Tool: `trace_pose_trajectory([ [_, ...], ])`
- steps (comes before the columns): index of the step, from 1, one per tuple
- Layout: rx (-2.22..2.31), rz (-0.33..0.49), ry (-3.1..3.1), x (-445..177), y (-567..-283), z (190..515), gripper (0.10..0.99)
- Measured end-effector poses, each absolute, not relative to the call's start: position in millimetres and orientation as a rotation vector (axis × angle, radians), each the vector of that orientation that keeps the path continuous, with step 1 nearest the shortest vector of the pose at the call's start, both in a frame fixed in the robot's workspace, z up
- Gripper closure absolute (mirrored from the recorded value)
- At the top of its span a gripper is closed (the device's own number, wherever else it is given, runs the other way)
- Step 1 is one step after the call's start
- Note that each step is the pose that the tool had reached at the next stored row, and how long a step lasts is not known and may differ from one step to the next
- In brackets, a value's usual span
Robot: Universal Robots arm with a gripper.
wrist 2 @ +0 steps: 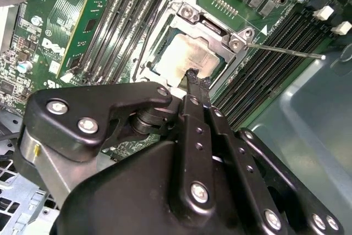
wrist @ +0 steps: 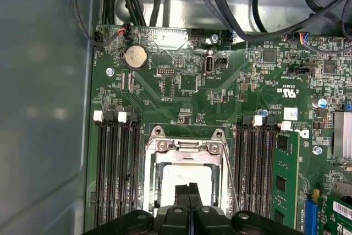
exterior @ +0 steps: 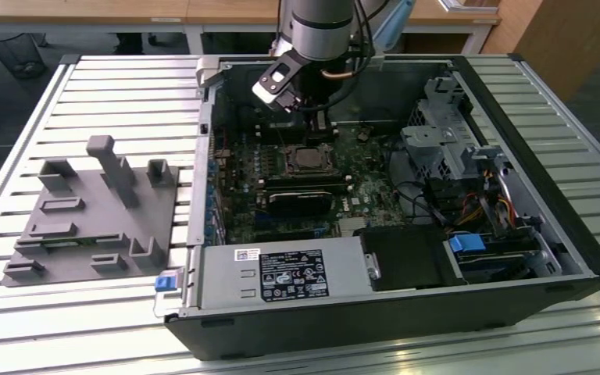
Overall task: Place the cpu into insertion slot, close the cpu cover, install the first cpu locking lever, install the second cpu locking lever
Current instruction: 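Install the first cpu locking lever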
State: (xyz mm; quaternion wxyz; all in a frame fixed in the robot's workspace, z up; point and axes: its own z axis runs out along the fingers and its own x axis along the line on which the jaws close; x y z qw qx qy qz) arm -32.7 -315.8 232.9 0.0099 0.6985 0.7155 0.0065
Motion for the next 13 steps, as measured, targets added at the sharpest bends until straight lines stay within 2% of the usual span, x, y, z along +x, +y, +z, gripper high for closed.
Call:
trace_pose_trajectory([
  [13,2.180,0.020,2.234,-33,-316,246,0.965],
])
